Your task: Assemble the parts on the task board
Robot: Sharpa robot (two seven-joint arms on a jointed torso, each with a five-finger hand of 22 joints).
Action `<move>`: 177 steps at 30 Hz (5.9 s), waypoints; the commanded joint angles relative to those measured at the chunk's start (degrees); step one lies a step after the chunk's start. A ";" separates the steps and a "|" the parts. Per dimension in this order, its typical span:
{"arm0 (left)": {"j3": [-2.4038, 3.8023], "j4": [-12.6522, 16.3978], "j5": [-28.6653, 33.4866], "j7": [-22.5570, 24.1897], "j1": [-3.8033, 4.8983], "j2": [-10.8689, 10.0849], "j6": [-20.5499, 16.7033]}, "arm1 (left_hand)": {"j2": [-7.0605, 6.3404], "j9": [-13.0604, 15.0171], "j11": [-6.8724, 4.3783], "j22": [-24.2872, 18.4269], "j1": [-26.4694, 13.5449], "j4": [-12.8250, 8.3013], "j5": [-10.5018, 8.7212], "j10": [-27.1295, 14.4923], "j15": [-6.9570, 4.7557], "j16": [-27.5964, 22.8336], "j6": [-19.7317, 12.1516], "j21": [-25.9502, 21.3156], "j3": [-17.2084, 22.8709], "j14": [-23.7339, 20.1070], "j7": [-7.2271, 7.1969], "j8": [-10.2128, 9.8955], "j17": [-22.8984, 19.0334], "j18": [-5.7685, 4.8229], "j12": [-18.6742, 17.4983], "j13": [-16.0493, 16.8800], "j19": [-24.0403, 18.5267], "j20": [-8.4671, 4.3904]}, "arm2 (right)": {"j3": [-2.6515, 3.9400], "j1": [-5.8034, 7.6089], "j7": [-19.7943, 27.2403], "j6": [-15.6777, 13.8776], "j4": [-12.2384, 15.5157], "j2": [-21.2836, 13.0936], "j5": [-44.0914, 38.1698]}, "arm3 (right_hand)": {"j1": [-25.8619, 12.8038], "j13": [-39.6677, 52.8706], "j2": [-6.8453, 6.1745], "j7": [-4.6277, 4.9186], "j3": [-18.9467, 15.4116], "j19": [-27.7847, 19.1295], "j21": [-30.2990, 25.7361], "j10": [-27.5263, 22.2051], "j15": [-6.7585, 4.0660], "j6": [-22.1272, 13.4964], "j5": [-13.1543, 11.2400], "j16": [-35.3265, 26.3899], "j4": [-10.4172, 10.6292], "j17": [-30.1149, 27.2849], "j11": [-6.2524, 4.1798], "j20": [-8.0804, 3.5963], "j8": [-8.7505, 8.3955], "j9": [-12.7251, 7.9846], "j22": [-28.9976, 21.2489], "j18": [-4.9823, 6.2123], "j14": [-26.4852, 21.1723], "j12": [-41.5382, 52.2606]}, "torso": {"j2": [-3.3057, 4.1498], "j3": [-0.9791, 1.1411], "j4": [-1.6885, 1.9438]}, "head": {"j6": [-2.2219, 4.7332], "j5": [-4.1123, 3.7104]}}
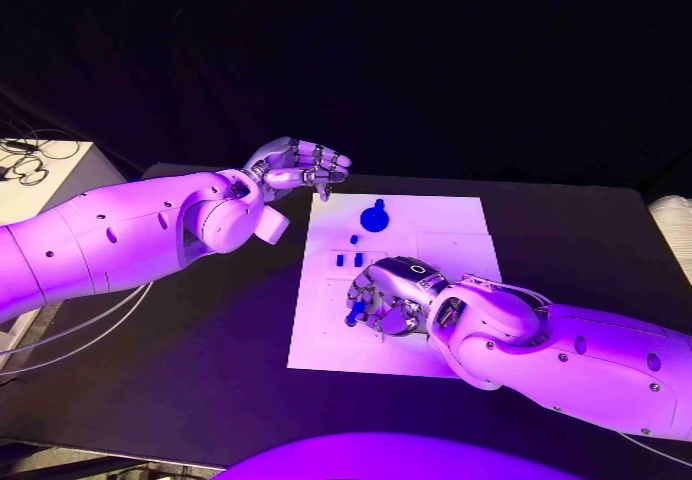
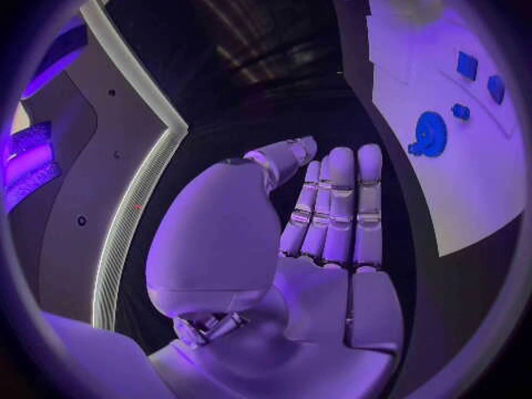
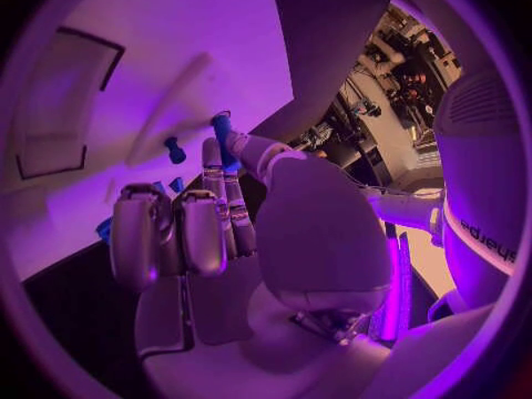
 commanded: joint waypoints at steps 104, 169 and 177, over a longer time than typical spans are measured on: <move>-0.05 0.83 1.24 -0.50 0.00 -1.48 1.45 | 0.29 -0.17 0.24 -0.34 -1.25 0.30 0.02 -1.88 0.53 0.28 -1.46 -0.74 -0.59 -0.77 0.02 0.78 -0.12 0.84 0.93 0.05 -0.09 0.61 | -0.08 7.55 -10.55 3.22 10.18 -31.18 26.10 | -3.76 76.19 3.39 0.09 -35.40 4.34 6.02 14.50 -0.80 -8.52 2.37 8.43 12.68 18.23 -0.87 -0.96 5.85 3.62 11.32 -2.13 4.73 72.02 | -1.06 -0.11 -1.14 | 1.61 -7.54; -0.07 1.39 1.24 -1.38 -0.02 -2.35 2.38 | 0.43 -0.15 0.25 -0.53 -1.44 0.51 0.10 -2.09 0.56 0.43 -1.51 -1.00 -0.71 -0.81 0.01 1.02 -0.10 0.87 1.20 0.07 -0.08 0.68 | -0.74 -1.53 -17.24 -0.66 5.26 -19.37 9.47 | 0.21 78.86 5.84 -0.55 -35.78 5.41 10.25 15.48 -1.12 -6.63 12.83 9.94 12.55 23.47 -1.40 -1.06 6.94 2.61 13.99 -3.00 5.77 71.86 | -1.11 -0.33 -0.97 | 0.39 -7.54; -0.08 1.37 1.23 -1.60 -0.02 -2.39 2.59 | 0.43 -0.15 0.25 -0.53 -1.44 0.51 0.10 -2.09 0.56 0.43 -1.51 -1.00 -0.71 -0.81 0.01 1.02 -0.10 0.87 1.20 0.07 -0.08 0.68 | -0.72 -1.47 -16.36 -8.89 6.42 -20.07 15.22 | 2.35 79.74 3.29 -1.24 -29.34 5.98 12.10 16.08 -1.71 -4.86 20.15 10.20 12.47 24.30 -2.08 -1.60 6.89 1.69 14.92 -3.42 5.96 72.03 | -1.08 -0.21 -1.10 | 0.50 -7.39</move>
